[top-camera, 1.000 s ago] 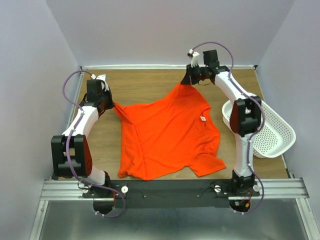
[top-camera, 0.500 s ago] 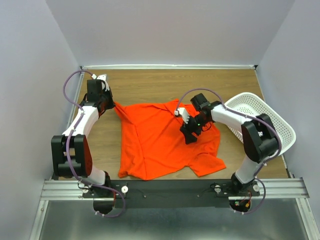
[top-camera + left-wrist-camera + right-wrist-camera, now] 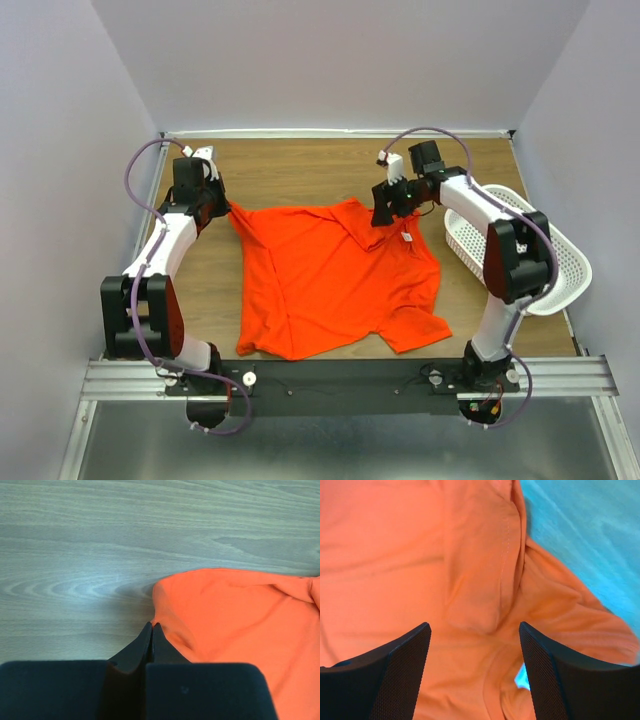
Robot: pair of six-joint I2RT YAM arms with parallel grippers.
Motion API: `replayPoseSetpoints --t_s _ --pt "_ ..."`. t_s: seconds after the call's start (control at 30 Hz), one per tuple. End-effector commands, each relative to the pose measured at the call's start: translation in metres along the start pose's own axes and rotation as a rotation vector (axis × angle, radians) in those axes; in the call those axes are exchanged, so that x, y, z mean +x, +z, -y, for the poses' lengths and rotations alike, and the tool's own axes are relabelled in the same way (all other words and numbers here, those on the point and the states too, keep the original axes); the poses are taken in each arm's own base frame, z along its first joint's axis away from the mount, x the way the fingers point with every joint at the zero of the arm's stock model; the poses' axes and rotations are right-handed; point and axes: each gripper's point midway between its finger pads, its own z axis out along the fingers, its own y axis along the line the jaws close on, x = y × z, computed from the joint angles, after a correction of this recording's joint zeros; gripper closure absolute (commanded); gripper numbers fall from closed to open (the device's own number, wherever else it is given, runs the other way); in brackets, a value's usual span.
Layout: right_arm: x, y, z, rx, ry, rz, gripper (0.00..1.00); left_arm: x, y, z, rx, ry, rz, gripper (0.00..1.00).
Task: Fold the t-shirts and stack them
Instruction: Flatten the tshirt out
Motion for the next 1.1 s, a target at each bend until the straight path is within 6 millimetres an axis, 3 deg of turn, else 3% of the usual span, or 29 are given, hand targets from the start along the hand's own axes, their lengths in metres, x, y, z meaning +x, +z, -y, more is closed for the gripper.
replayPoseSetpoints --t_s 0.0,0.23,0.4,0.6,0.7,0.73,0.83,0.93,1.07 --pt "0.013 0.030 0.004 0.004 0.199 -0.051 0.22 -0.002 -0.005 0.005 0.018 0.016 0.017 1.00" --pt "0.030 0.040 0.012 0.037 0.244 -0.097 0.25 -0.004 -0.006 0.006 0.022 0.016 0.023 1.00" --pt "0.047 0.048 0.007 -0.001 0.263 -0.136 0.26 -0.005 -0.007 0.006 0.024 0.016 0.025 1.00" --pt "0.055 0.059 0.002 -0.052 0.296 -0.161 0.35 -0.004 -0.006 0.006 0.025 0.017 0.022 1.00" --pt "0.047 0.056 0.001 -0.057 0.285 -0.143 0.46 -0.004 -0.006 0.006 0.023 0.018 0.024 1.00" --pt "0.044 0.055 0.001 -0.055 0.279 -0.135 0.61 -0.004 -0.006 0.007 0.025 0.018 0.023 1.00" --pt "0.030 0.044 -0.003 -0.053 0.221 -0.096 0.80 -0.004 -0.006 0.007 0.024 0.017 0.022 1.00" --pt "0.019 0.036 -0.009 -0.034 0.146 -0.071 0.82 -0.004 -0.006 0.007 0.024 0.017 0.022 1.00" --pt "0.004 0.030 -0.034 -0.034 0.012 -0.051 0.82 -0.004 -0.006 0.007 0.024 0.021 0.022 1.00"
